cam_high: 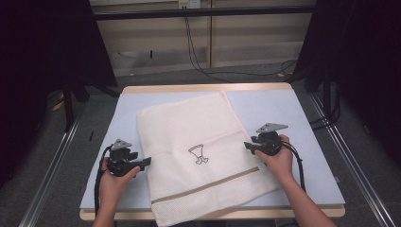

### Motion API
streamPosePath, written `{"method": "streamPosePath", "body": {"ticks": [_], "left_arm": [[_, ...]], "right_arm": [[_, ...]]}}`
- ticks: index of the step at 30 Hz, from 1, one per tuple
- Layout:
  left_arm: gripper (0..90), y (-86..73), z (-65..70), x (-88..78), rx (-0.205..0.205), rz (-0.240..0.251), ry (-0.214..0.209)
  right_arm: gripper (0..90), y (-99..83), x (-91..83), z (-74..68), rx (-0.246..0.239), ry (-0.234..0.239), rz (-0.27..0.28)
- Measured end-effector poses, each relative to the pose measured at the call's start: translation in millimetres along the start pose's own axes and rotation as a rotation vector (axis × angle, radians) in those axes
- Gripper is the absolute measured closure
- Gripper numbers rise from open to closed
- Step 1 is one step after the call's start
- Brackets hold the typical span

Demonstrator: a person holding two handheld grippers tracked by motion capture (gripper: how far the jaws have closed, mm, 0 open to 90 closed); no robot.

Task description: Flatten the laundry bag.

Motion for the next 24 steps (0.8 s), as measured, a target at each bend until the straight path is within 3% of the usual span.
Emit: {"method": "streamPosePath", "body": {"ticks": [4, 9, 13, 17, 19, 22, 23, 24], "left_arm": [[40.3, -6.7, 5.5, 6.2, 0.041, -0.062, -0.020], [48.0, -6.7, 10.1, 8.3, 0.029, -0.070, -0.020], [50.1, -7.0, 11.5, 9.7, 0.050, -0.072, 0.006], [53.3, -7.9, 10.8, 9.6, 0.072, -0.084, 0.035], [54.5, -7.2, 12.8, 10.9, 0.057, -0.075, 0.041], [57.8, -7.3, 11.7, 10.3, 0.071, -0.098, 0.059], [59.2, -6.2, 12.3, 11.1, 0.053, -0.087, 0.059], [64.2, -6.3, 11.9, 10.7, 0.049, -0.093, 0.060]], "right_arm": [[60.3, -5.6, 2.5, 0.3, -0.005, -0.002, -0.032], [69.1, -6.2, 3.1, -2.3, 0.000, 0.013, -0.026], [80.5, -5.4, 2.8, -3.9, -0.001, 0.027, -0.021], [83.3, -6.3, 1.9, -2.9, 0.010, 0.020, -0.031], [84.2, -6.3, 1.9, -3.1, 0.016, 0.019, -0.033], [85.2, -6.2, 1.7, -3.3, 0.016, 0.012, -0.033], [85.5, -6.3, 1.5, -3.9, 0.026, 0.013, -0.033], [85.7, -6.1, 1.5, -3.9, 0.028, 0.011, -0.030]]}}
Point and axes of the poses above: each handheld gripper's, and its own axes: x roughly forward along the jaws, y roughly out of its top, z roughly to its right, the point moved 10 cm from there along x, roughly forward along the jaws
